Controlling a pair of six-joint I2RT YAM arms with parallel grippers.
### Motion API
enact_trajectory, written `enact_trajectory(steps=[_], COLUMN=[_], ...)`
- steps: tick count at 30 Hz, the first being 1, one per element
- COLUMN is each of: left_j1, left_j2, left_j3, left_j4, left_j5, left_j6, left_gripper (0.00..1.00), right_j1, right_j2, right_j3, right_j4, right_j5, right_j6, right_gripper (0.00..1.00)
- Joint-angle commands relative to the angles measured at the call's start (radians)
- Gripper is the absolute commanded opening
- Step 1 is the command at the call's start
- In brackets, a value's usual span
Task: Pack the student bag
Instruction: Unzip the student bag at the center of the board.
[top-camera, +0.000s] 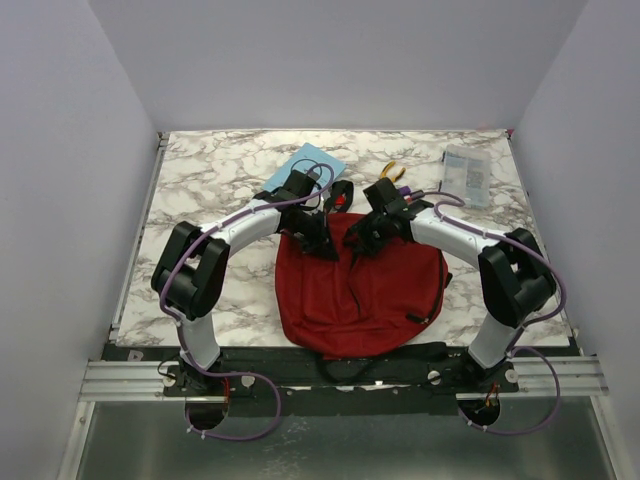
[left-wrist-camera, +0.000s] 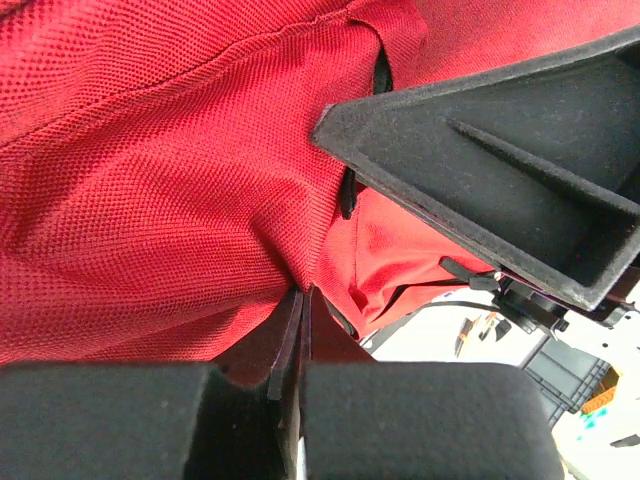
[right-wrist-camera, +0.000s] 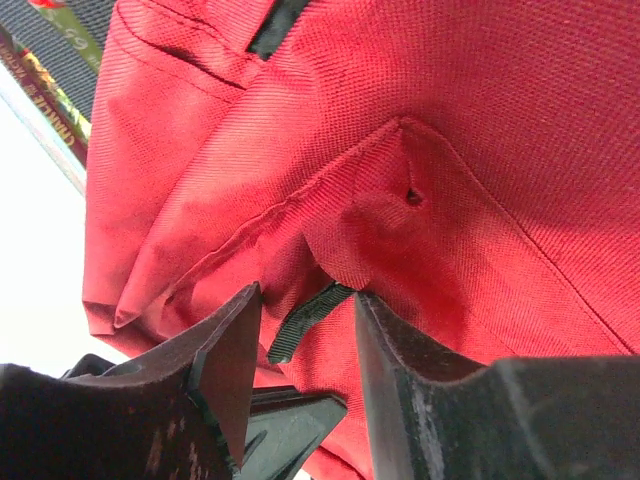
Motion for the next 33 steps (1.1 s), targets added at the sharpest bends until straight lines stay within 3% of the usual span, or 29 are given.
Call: enact_trajectory(steps=[1, 9, 14, 21, 28, 33], left_j1=[0.004, 0.005, 0.007, 0.014, 0.014, 0.014], left_j2=[-0.035, -0.034, -0.036, -0.03, -0.024, -0.019], left_j3=[-0.011, -0.011, -0.008, -0.008, -0.009, -0.009], left_j4=[0.001, 0.0, -0.002, -0.003, -0.003, -0.003], left_j5=[0.008, 0.001, 0.0, 0.005, -0.001, 0.001], left_j6=[-0.007, -0.007, -0.006, -0.007, -0.006, -0.006], left_gripper=[0.0, 0.0, 0.0, 0.0, 0.0, 0.0], right_j1=[-0.003, -0.003, -0.004, -0.011, -0.016, -0.031], right_j2=[0.021, 0.006, -0.039, -0.123, -0.142, -0.13], right_j3=[0.021, 0.008, -0.068, -0.22, -0.276, -0.29], right_j4=[-0.091, -0.101, -0.03, 0.254, 0.391, 0.421], right_j5=[0.05, 0.034, 0.005, -0.044, -0.108, -0.132], right_j6=[0.043, 0.026, -0.031, -0.185, -0.223, -0.224], right_gripper=[0.43, 0.07, 0.07, 0.09, 0.18, 0.17])
